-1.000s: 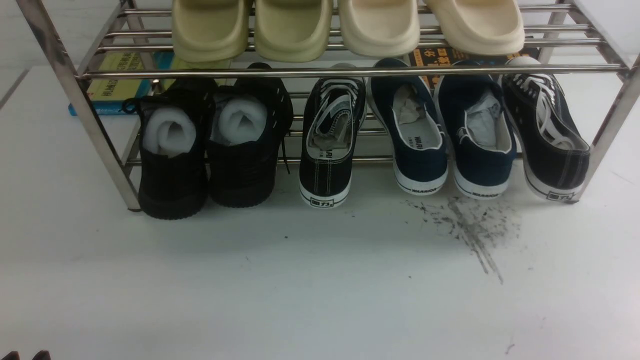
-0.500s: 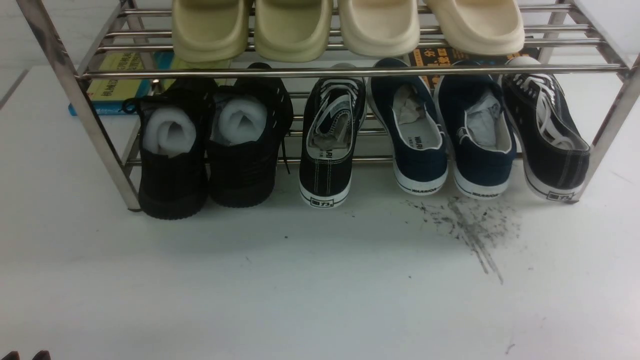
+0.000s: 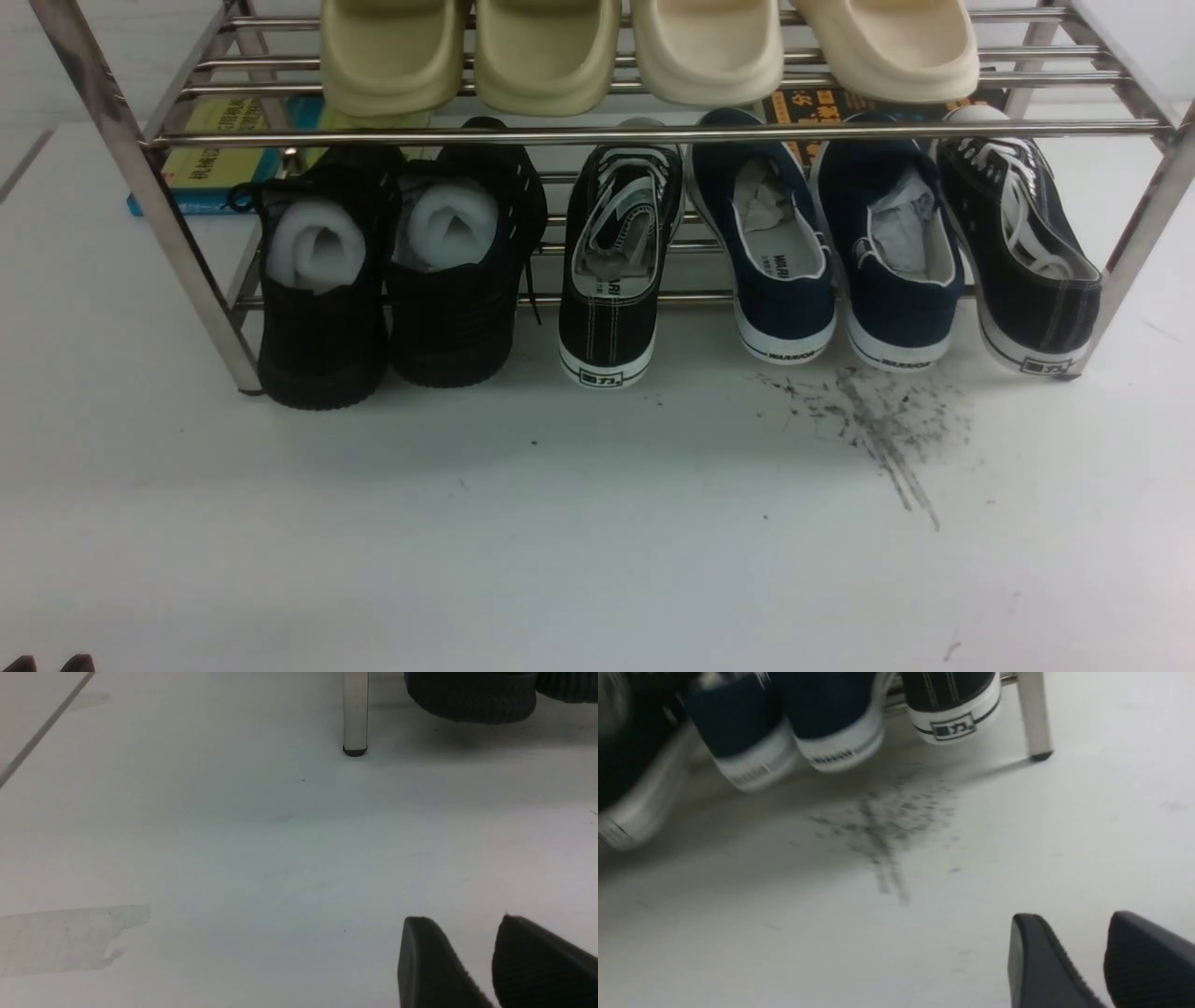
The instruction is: Take the shoes off the shelf with your hand on the white table.
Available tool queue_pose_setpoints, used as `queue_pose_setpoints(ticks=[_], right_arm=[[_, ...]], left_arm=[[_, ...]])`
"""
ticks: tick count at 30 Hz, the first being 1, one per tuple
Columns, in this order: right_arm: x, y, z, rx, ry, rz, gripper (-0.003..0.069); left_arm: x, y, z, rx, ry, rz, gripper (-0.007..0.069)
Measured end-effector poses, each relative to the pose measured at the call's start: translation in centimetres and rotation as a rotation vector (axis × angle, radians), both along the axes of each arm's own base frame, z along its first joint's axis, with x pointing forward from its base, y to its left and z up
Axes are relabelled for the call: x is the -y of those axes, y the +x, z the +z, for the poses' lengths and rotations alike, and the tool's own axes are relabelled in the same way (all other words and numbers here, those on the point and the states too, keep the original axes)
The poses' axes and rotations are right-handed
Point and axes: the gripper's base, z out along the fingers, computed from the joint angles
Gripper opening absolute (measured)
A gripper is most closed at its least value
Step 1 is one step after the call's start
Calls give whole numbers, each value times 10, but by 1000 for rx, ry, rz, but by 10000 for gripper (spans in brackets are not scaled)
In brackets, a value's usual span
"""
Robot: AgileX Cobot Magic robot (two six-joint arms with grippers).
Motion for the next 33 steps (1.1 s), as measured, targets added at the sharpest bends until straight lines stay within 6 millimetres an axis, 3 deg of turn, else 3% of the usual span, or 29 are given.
queue_pose_setpoints(ticks=[2, 5, 12, 16, 19, 20, 22, 25, 26, 28, 29, 30, 31, 32, 33], right_arm=[[-5, 0, 2, -25, 295, -16, 237], [-9, 0, 6, -44, 571, -21, 237], [-7, 1, 13, 10, 714, -49, 237], [-6, 1, 22, 69, 635, -39, 198], [-4, -4, 56, 213, 476, -7, 113], [-4, -4, 59, 222, 461, -7, 97], [-3, -5, 96, 313, 263, 17, 11], [-7, 2, 121, 301, 98, 65, -11], [-12, 10, 134, 234, -2, 141, -9], [-17, 20, 136, 130, -55, 210, -3], [-24, 38, 140, -46, -123, 319, 3], [-25, 42, 136, -100, -135, 343, 4], [-28, 61, 133, -279, -155, 411, 6], [-28, 61, 134, -287, -161, 418, 6], [-28, 84, 122, -516, -173, 485, 6]], left_arm=[[0, 0, 0, 0, 0, 0, 242], [0, 0, 0, 0, 0, 0, 242], [0, 0, 0, 0, 0, 0, 242], [0, 0, 0, 0, 0, 0, 242], [0, 0, 0, 0, 0, 0, 242], [0, 0, 0, 0, 0, 0, 242], [0, 0, 0, 0, 0, 0, 242], [0, 0, 0, 0, 0, 0, 242], [0, 0, 0, 0, 0, 0, 242], [0, 0, 0, 0, 0, 0, 242], [0, 0, 0, 0, 0, 0, 242], [0, 0, 0, 0, 0, 0, 242], [0, 0, 0, 0, 0, 0, 242], [0, 0, 0, 0, 0, 0, 242], [0, 0, 0, 0, 0, 0, 242]])
